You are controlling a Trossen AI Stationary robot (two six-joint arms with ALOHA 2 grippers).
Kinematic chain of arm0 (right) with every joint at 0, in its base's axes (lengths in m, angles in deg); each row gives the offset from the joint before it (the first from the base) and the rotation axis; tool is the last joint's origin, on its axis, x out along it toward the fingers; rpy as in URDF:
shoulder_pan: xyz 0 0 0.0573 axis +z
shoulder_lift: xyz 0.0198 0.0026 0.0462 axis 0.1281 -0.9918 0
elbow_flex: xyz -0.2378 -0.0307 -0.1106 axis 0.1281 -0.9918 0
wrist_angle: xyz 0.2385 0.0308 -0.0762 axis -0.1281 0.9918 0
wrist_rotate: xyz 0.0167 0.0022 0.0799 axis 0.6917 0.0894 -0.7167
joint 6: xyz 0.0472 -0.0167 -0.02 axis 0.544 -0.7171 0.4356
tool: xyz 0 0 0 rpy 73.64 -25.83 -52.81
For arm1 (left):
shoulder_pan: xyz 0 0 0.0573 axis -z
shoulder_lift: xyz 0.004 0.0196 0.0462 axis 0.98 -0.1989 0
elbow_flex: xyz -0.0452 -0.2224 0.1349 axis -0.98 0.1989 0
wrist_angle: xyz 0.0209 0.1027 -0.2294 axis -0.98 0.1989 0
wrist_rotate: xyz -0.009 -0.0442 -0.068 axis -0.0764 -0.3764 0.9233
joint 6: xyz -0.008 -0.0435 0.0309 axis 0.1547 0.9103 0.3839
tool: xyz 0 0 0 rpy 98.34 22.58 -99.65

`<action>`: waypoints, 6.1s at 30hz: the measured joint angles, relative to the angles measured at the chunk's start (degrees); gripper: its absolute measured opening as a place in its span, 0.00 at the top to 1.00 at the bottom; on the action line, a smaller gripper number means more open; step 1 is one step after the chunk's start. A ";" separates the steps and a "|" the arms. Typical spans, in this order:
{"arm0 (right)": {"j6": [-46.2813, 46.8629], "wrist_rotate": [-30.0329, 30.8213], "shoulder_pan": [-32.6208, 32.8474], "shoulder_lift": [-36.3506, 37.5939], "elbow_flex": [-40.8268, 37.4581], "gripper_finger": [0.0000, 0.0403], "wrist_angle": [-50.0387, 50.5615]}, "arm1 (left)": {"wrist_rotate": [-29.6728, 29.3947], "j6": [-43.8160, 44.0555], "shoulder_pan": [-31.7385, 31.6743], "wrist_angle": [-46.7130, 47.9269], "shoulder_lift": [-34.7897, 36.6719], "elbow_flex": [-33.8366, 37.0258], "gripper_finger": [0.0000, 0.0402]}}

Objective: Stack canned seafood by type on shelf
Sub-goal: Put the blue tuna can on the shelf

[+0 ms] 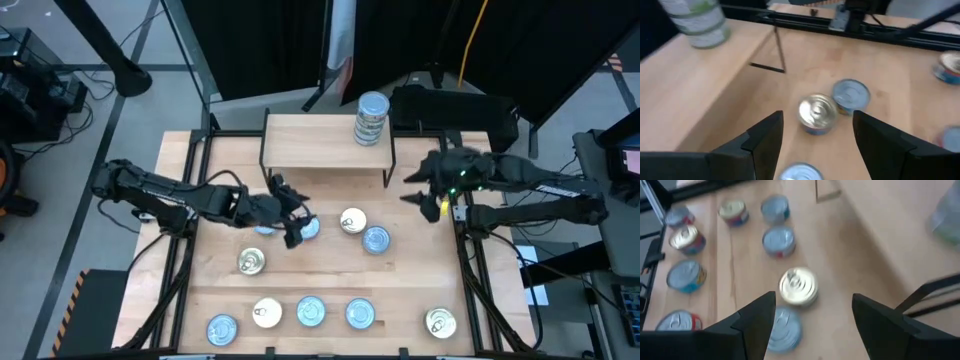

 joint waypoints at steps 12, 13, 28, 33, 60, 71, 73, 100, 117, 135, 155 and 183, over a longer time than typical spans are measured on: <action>16.83 0.00 8.70 -1.19 -23.08 0.37 -18.64 | -0.11 2.44 10.67 3.15 -5.24 -0.02 0.41; 18.41 0.60 9.82 -1.60 -24.33 0.37 -19.65 | -0.34 3.18 11.31 4.20 -6.19 -0.02 0.41; 24.18 12.17 21.41 -8.57 -28.60 0.38 -25.78 | -8.17 23.13 17.50 19.47 -12.84 1.21 0.41; 20.49 11.61 23.90 -11.80 -28.56 0.49 -27.75 | -7.84 15.56 15.84 8.20 -12.92 3.53 0.41; 17.54 17.17 29.20 -19.92 -25.32 1.00 -25.68 | -5.82 2.04 11.08 -3.47 -13.05 3.72 0.41; 16.74 17.91 29.17 -21.70 -24.21 1.00 -24.62 | -4.16 -0.97 9.91 -7.39 -13.05 3.74 0.41; 16.77 18.25 29.17 -22.92 -24.21 1.00 -24.42 | -4.11 -0.99 9.88 -7.37 -13.07 3.74 0.41; 19.86 17.14 29.22 -27.46 -24.27 1.00 -20.11 | 1.91 -20.71 6.14 -23.06 -13.11 3.74 0.41; 57.74 18.93 39.45 -18.59 -14.35 0.90 -4.38 | 10.82 -30.96 3.03 -24.87 -13.11 3.74 0.41; 81.94 23.39 42.54 -24.02 -11.98 0.26 -6.39 | 1.51 -30.93 8.56 -21.63 -13.11 3.72 0.41; 76.55 29.32 39.67 -36.23 -10.99 0.30 -11.74 | -0.30 -30.96 8.67 -21.94 -13.11 3.72 0.41; 57.69 29.43 35.43 -42.88 -4.89 0.39 6.11 | 0.22 -29.30 5.28 -22.14 -13.07 3.72 0.41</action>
